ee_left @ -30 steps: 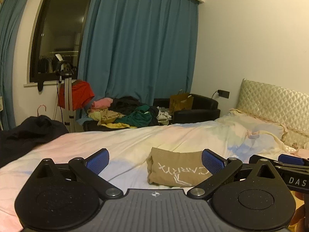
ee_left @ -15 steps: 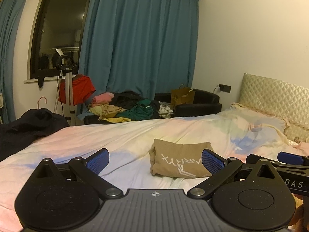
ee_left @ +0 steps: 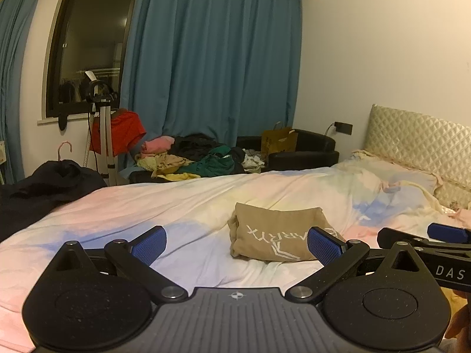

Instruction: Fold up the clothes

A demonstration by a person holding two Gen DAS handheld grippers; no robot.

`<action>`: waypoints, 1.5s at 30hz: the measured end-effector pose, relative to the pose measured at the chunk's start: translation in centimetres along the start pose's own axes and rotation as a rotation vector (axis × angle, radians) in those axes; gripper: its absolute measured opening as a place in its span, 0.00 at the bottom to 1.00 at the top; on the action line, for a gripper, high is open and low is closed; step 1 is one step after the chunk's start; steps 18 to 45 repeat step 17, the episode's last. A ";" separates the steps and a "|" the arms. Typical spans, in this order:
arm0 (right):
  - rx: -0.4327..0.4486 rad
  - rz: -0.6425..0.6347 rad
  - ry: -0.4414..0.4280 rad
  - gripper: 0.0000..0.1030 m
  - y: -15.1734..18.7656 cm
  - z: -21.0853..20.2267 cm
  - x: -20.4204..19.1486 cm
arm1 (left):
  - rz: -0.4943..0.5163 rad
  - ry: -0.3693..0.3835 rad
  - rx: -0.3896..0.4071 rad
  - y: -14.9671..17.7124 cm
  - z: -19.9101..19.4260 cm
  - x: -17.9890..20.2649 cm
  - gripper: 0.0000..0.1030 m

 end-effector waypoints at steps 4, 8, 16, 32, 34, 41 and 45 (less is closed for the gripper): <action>-0.011 -0.001 -0.001 0.92 0.3 0.1 0.0 | 0.001 -0.011 0.001 0.0 0.0 0.0 1.00; -0.014 0.000 0.000 0.92 0.4 0.1 0.1 | -0.002 -0.009 0.000 0.1 0.1 -0.1 1.00; -0.028 0.000 0.004 0.92 0.3 0.3 0.1 | -0.009 0.000 -0.004 0.3 0.1 -0.2 1.00; -0.028 -0.002 0.004 0.92 0.3 0.3 0.0 | -0.013 0.003 -0.004 0.3 0.1 -0.3 1.00; -0.028 -0.002 0.004 0.92 0.3 0.3 0.0 | -0.013 0.003 -0.004 0.3 0.1 -0.3 1.00; -0.028 -0.002 0.004 0.92 0.3 0.3 0.0 | -0.013 0.003 -0.004 0.3 0.1 -0.3 1.00; -0.028 -0.002 0.004 0.92 0.3 0.3 0.0 | -0.013 0.003 -0.004 0.3 0.1 -0.3 1.00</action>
Point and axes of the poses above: each gripper's, at about its wrist camera, not at the fingertips, and z roughly the way its jaws point, x to its right, y to its underside, the point moved 2 cm from there along z, roughly the way its jaws point, and after that the axes turned 7 degrees about z, right-handed, at the moved point
